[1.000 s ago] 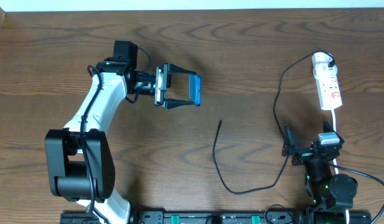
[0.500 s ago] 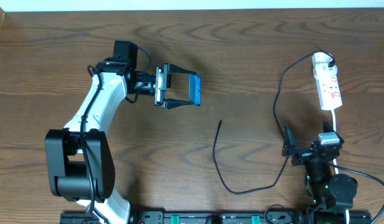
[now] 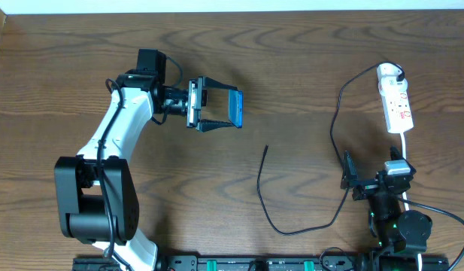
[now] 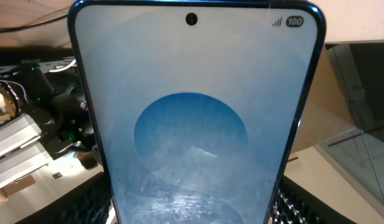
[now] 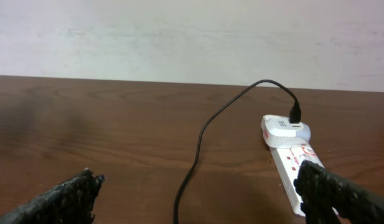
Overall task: Plug charger to phone and switch on socket
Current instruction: 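Hold the phone raised upright in the left gripper, then move the right gripper toward the phone held by the left gripper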
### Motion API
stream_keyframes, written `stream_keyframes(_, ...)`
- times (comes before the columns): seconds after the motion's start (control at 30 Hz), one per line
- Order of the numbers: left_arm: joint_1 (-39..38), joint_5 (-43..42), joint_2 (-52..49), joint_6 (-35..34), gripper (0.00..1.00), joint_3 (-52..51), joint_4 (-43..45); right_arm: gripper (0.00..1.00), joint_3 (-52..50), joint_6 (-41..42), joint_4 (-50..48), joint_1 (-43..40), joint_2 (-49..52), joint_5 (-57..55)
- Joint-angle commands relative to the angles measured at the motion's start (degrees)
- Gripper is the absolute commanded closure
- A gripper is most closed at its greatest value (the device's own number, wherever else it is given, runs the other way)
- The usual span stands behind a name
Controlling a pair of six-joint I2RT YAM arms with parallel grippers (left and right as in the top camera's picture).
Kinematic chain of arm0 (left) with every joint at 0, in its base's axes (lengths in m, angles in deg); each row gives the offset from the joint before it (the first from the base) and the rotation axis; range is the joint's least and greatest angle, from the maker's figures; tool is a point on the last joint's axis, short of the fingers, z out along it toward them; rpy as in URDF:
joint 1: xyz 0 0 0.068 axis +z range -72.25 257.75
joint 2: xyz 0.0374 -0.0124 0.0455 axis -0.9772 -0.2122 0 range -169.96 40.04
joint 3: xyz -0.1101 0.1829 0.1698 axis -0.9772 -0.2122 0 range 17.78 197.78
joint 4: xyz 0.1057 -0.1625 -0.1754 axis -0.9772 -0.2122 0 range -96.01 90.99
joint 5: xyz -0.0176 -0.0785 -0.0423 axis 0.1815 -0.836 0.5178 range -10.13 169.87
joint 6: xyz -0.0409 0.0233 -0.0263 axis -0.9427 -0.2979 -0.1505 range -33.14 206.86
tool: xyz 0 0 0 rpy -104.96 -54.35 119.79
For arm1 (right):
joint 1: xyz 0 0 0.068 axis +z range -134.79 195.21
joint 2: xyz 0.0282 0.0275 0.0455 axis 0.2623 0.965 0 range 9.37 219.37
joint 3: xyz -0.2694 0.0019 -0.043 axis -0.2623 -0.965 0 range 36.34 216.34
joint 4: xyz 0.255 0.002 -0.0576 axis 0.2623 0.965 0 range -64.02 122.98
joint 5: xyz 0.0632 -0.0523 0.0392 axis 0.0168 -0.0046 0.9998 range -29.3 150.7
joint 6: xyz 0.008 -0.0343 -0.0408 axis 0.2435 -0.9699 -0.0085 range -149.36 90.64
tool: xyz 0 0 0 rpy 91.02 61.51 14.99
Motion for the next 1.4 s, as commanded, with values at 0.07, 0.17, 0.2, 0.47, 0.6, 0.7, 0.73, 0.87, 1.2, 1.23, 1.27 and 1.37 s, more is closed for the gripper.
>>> stream_keyframes(0.07,0.3,-3.7,1.6,0.6,0.93,0.1,0.0,0.01,-0.1,-0.7,0.2,0.4,-0.4,0.0)
stream_keyframes(0.17,0.3,-3.7,1.6,0.6,0.93,0.1,0.1,0.01,-0.1,-0.7,0.2,0.4,-0.4,0.0)
stream_keyframes(0.2,0.3,-3.7,1.6,0.6,0.93,0.1,0.1,0.01,-0.1,-0.7,0.2,0.4,-0.4,0.0)
stream_keyframes(0.47,0.3,-3.7,1.6,1.2,0.93,0.1,0.1,0.01,-0.1,-0.7,0.0,0.4,-0.4,0.2)
stream_keyframes(0.6,0.3,-3.0,1.6,1.5,0.93,0.1,0.1,0.01,-0.1,-0.7,-0.7,0.4,-0.4,0.2)
stream_keyframes(0.7,0.3,-0.1,1.6,1.4,0.93,0.1,0.1,0.01,-0.1,-0.7,-1.7,0.4,-0.4,0.2)
stream_keyframes(0.73,0.3,1.0,1.6,1.4,0.93,0.1,0.1,0.01,-0.1,-0.7,-2.2,0.4,-0.4,0.2)
stream_keyframes(0.87,0.3,6.0,1.6,1.4,0.93,0.1,1.8,0.01,-0.1,-0.7,-4.2,0.4,-0.4,0.2)
stream_keyframes(1.2,0.3,9.6,1.6,0.7,0.93,0.1,16.8,0.01,0.7,3.2,-8.8,0.4,-0.3,4.5)
stream_keyframes(1.23,0.3,11.0,1.6,0.1,0.93,0.1,18.0,0.01,1.1,3.2,-8.8,0.4,-0.2,4.5)
stream_keyframes(1.27,0.3,12.6,1.6,-0.4,0.93,0.1,18.8,0.01,1.7,3.2,-8.8,0.4,0.1,4.5)
stream_keyframes(1.37,0.3,18.4,1.6,-2.4,0.93,0.1,19.4,0.01,3.9,2.8,-8.7,0.4,2.5,5.0)
